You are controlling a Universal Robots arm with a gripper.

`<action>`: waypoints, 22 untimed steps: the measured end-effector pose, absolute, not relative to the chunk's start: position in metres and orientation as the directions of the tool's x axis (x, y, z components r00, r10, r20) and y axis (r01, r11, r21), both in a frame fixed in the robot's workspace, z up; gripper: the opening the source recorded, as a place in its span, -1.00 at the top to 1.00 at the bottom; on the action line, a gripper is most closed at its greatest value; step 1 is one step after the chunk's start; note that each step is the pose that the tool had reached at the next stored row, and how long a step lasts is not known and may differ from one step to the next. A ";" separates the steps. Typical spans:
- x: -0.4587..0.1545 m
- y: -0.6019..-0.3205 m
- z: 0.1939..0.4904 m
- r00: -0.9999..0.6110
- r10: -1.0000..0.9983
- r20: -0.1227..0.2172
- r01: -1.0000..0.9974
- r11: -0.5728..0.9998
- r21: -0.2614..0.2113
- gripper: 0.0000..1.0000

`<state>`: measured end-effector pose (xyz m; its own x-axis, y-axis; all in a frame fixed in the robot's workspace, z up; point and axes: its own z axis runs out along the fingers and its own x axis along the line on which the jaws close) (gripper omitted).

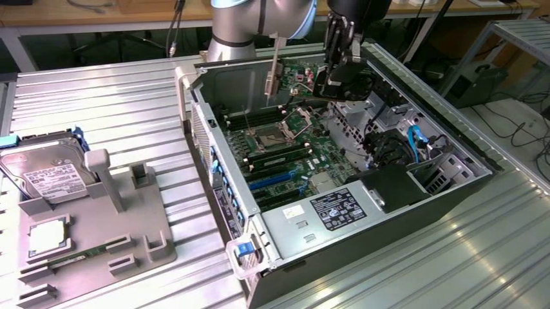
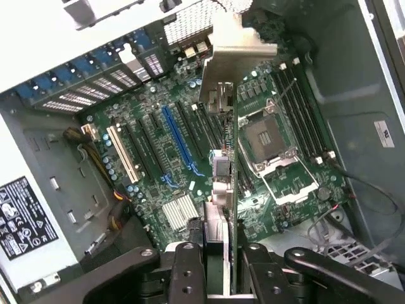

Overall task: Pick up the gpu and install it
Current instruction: 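Insert the gpu into the slot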

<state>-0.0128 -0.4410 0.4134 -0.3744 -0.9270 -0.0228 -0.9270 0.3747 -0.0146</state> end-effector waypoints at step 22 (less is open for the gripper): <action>-0.013 -0.441 0.399 -0.067 -0.997 -0.022 -0.998 0.068 -0.014 0.44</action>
<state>-0.0130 -0.4411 0.3994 -0.0673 -0.9975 -0.0220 -0.9976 0.0677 -0.0143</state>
